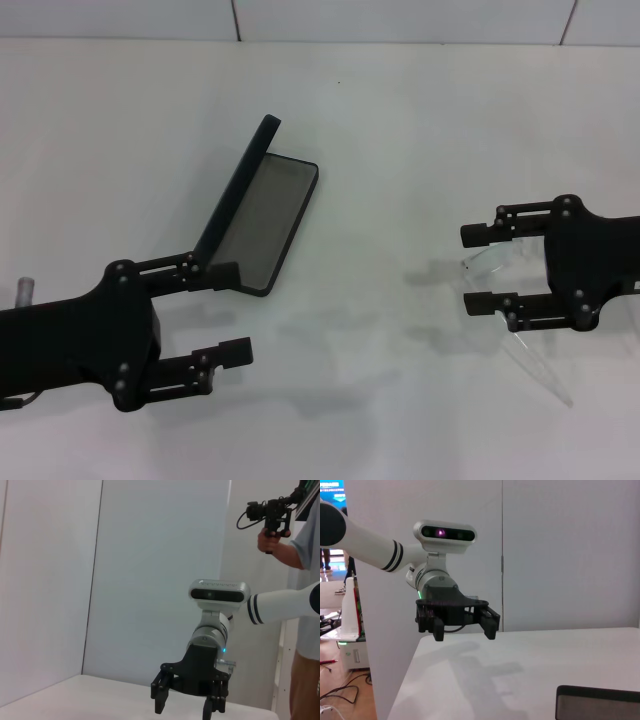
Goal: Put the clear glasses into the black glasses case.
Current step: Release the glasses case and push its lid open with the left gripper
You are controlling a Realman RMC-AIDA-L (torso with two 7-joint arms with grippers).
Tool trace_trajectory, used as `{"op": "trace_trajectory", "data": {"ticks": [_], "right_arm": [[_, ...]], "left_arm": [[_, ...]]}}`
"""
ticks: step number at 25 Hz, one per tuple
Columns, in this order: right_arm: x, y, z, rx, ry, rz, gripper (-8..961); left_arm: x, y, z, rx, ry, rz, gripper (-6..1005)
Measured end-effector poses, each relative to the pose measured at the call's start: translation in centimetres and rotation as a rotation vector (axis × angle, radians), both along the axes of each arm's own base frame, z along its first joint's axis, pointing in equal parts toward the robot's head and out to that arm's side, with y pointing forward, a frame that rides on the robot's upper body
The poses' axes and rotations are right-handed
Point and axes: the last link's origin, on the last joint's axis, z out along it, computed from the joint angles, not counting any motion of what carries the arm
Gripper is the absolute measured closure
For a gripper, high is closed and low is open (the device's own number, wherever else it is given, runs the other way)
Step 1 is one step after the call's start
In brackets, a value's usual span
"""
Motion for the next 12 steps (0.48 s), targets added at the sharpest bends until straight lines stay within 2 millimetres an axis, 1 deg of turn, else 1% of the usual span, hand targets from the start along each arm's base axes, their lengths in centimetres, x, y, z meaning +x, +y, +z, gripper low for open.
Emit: {"op": "trace_trajectory", "data": {"ticks": [12], "right_arm": [[0.59,0.26,-0.95,-0.004,0.014,-0.058,323]], "left_arm": [[0.15,0.3,-0.22,0.018,0.004,-0.006,304]]}}
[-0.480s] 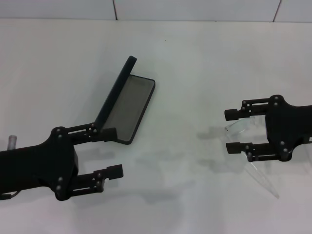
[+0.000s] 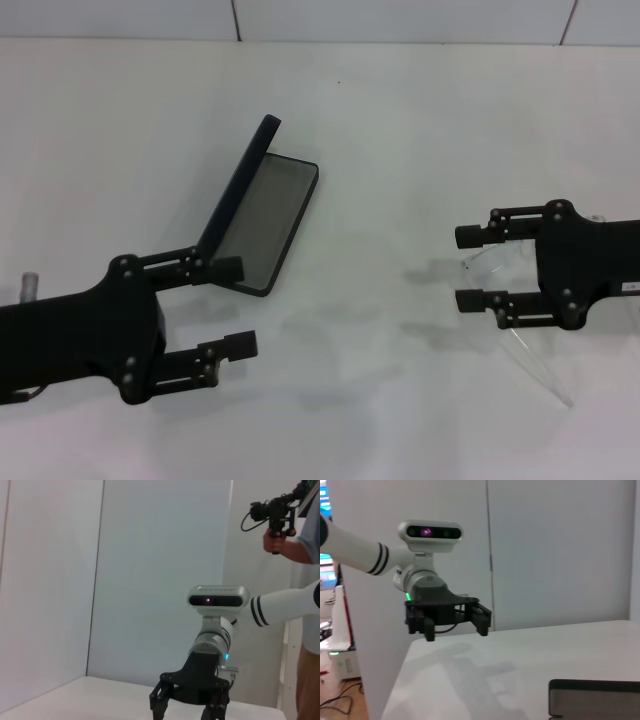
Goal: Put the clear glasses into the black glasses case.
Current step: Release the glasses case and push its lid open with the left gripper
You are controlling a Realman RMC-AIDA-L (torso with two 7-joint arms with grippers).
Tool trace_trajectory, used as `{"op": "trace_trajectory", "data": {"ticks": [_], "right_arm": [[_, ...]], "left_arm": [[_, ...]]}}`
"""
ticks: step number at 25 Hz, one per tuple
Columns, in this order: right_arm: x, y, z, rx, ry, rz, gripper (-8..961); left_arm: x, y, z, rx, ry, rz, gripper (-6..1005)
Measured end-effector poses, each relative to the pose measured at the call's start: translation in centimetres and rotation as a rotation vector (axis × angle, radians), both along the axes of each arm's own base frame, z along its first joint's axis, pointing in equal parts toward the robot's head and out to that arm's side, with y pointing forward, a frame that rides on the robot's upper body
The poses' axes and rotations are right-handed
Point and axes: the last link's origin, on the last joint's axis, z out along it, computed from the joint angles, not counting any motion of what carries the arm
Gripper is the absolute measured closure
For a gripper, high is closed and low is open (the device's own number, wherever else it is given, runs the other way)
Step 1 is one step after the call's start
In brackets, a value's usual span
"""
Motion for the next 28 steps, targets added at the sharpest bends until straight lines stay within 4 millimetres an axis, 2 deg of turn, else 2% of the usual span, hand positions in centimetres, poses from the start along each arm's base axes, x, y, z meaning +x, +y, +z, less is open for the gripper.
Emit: {"op": "trace_trajectory", "data": {"ticks": [9,14,20,24,28], "right_arm": [[-0.5,0.5,-0.4,0.008,0.043,-0.015,325],[-1.1,0.9,1.2,0.057,0.081,-0.001,326],[0.5,-0.5,2.1,0.096,0.09,-0.048,327],[1.9,-1.4,2.3,0.106,0.1,-0.099,328],[2.9,-2.1,3.0,0.131,0.126,-0.138,329]], "left_arm": [[0.4,0.7,0.2,0.083,-0.033,-0.019,305],[0.0,0.3,0.0,0.116,-0.075,0.0,305],[0.4,0.7,0.7,0.146,-0.148,0.036,306],[1.8,2.5,2.2,0.087,-0.227,0.113,306],[4.0,5.9,3.9,-0.028,-0.167,0.262,307]]}}
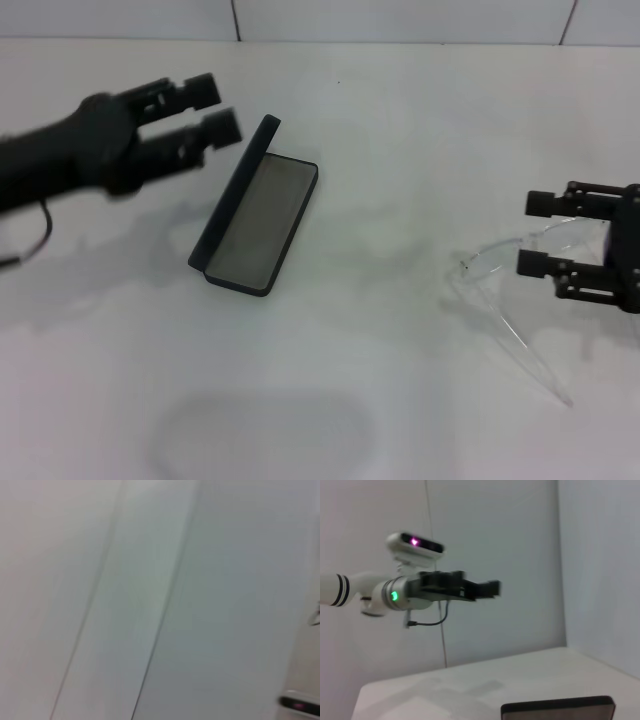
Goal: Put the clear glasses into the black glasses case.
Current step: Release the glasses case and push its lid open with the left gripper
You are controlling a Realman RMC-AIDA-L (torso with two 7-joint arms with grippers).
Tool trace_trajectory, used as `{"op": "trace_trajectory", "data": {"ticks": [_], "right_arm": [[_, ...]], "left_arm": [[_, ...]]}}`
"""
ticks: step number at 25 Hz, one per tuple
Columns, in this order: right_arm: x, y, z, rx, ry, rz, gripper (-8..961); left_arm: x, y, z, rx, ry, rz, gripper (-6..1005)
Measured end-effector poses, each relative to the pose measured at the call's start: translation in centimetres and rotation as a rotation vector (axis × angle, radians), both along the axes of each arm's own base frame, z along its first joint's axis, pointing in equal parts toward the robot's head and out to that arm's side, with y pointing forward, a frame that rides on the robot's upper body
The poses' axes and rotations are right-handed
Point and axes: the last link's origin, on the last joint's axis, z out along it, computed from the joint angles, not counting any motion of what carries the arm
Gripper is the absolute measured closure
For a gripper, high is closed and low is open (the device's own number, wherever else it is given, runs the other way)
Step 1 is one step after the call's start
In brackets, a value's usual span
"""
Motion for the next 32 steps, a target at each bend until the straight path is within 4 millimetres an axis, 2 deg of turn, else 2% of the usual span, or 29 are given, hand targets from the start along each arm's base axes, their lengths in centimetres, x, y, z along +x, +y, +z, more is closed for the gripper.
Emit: {"op": "trace_trajectory", "data": {"ticks": [3,6,10,12,16,21,32], "right_arm": [[0.3,-0.3,0.6,0.012,0.032,-0.014,329],[0.5,-0.5,0.9,0.019,0.059,-0.025,330],[0.8,-0.8,0.9,0.015,0.072,-0.039,330],[1.0,-0.9,0.8,0.014,0.074,-0.045,331],[0.9,-0.8,0.6,0.007,0.082,-0.049,332],[0.8,-0.7,0.4,0.009,0.095,-0.043,333],[1.0,-0.8,-0.1,-0.007,0.109,-0.055,335]], "left_arm": [[2.4,3.1,1.0,-0.098,0.153,0.119,307],[4.0,5.4,1.3,-0.157,0.343,0.254,307],[6.0,7.8,0.5,-0.213,0.635,0.457,308],[7.4,8.7,-0.6,-0.227,0.756,0.519,308],[8.7,9.1,-2.7,-0.235,0.896,0.533,308],[8.9,9.7,-5.1,-0.173,1.035,0.565,307],[8.2,10.3,-7.3,-0.131,1.087,0.592,308]]}}
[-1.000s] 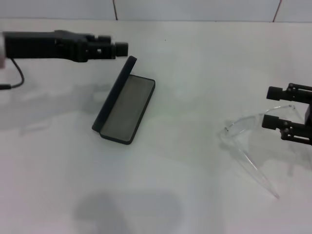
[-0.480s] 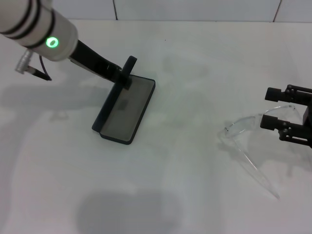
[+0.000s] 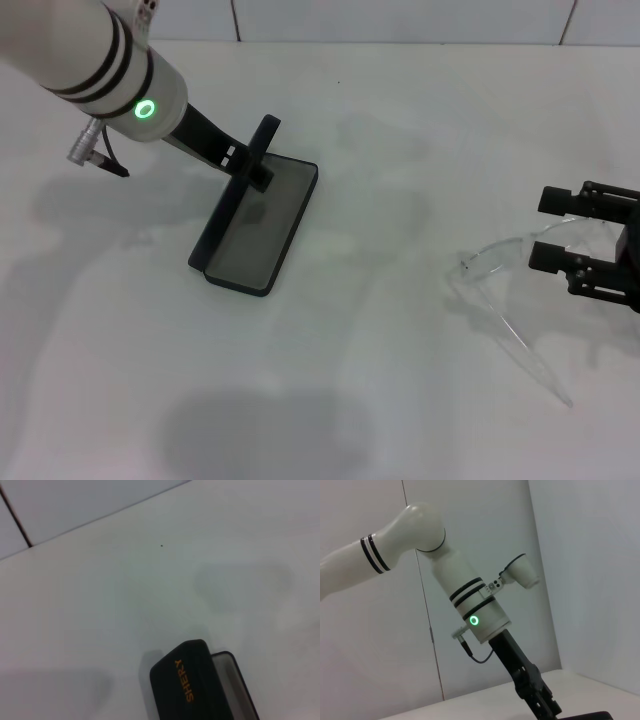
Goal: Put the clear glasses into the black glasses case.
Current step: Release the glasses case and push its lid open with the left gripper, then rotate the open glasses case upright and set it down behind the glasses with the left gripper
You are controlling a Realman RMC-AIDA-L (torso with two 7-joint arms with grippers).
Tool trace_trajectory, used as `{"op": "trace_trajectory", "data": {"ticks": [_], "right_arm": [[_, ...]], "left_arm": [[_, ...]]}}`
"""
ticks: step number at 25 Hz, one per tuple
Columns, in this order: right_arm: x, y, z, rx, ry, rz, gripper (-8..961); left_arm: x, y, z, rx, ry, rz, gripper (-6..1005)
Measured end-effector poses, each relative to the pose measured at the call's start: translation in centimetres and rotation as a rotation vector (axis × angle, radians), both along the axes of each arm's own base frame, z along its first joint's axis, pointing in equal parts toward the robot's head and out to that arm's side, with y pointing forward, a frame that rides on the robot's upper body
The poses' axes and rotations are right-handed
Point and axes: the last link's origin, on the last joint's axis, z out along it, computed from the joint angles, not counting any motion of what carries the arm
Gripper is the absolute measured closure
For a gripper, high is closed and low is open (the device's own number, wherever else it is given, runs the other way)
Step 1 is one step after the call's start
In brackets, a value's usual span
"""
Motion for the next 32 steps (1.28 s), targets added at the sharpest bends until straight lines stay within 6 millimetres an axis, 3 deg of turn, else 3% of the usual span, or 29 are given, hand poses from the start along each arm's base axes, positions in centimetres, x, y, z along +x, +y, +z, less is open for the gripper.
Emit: {"op": "trace_trajectory", "data": {"ticks": [17,22,25,32], "right_arm": [[0.2,-0.2,-0.3,-0.002,0.01,-0.002,338],[0.1,-0.1,-0.4,-0.002,0.009,0.003,339],[0.1,-0.1,-0.3,0.001,0.01,0.001,339],[0.1,0.0,-0.3,0.013,0.007,0.003,341]], "left_arm": [[-1.3,0.4,-1.0,0.007,0.014,-0.005,321],[-1.3,0.4,-1.1,-0.007,0.029,-0.035,527],[-1.0,0.1,-1.4,-0.033,0.054,-0.086,749],[-0.2,-0.1,-1.6,-0.065,0.08,-0.234,803]]}}
